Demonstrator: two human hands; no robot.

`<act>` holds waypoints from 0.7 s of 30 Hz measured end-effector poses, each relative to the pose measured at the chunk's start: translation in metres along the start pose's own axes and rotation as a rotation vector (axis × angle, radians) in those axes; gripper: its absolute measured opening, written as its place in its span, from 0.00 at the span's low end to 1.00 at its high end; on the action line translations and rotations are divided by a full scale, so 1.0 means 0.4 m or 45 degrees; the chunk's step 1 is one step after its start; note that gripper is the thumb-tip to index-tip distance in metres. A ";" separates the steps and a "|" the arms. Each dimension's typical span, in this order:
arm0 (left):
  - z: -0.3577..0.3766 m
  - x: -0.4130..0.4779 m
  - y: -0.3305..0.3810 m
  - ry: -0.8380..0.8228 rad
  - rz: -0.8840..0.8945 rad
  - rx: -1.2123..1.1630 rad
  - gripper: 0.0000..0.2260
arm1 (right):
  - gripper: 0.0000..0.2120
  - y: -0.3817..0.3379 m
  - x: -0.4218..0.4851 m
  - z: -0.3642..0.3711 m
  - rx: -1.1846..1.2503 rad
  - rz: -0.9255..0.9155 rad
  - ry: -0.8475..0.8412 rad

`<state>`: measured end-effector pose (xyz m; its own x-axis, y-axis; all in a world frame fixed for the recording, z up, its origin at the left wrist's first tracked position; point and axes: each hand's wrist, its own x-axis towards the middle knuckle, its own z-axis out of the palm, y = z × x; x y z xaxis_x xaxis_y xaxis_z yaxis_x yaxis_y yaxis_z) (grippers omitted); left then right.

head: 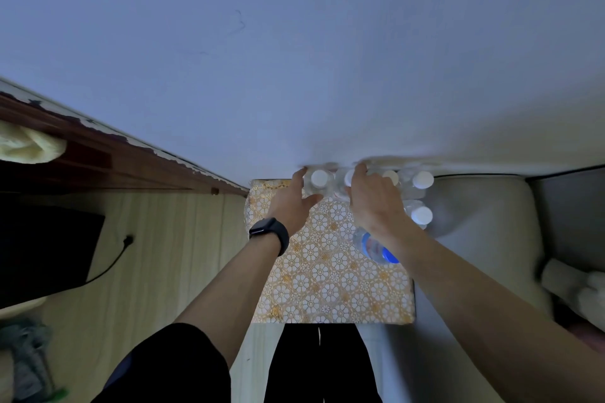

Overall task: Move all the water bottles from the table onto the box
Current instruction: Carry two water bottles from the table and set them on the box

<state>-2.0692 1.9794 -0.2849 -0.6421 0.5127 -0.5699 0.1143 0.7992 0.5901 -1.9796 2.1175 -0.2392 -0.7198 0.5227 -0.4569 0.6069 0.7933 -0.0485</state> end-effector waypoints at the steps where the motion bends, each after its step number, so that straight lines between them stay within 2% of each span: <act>1: 0.005 -0.003 0.002 0.006 -0.014 -0.011 0.30 | 0.19 -0.001 -0.001 -0.004 -0.003 -0.003 -0.001; 4: 0.022 -0.015 0.019 0.022 -0.056 -0.074 0.32 | 0.19 -0.002 -0.008 -0.009 0.015 -0.003 0.018; 8: 0.016 -0.024 0.034 -0.007 -0.093 -0.076 0.35 | 0.27 -0.006 -0.016 -0.018 0.152 0.024 0.008; 12: -0.048 -0.061 0.059 -0.081 -0.035 0.049 0.30 | 0.32 0.001 -0.052 -0.053 0.259 -0.010 0.019; 16: -0.150 -0.149 0.116 -0.092 0.079 0.237 0.22 | 0.22 0.016 -0.148 -0.128 0.358 -0.030 0.078; 21: -0.282 -0.301 0.212 -0.046 0.199 0.278 0.20 | 0.17 0.045 -0.323 -0.254 0.536 -0.104 0.136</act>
<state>-2.0678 1.9502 -0.1017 -0.5767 0.6430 -0.5040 0.3730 0.7561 0.5378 -1.9101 2.0959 -0.0908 -0.7884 0.5103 -0.3434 0.6151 0.6484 -0.4486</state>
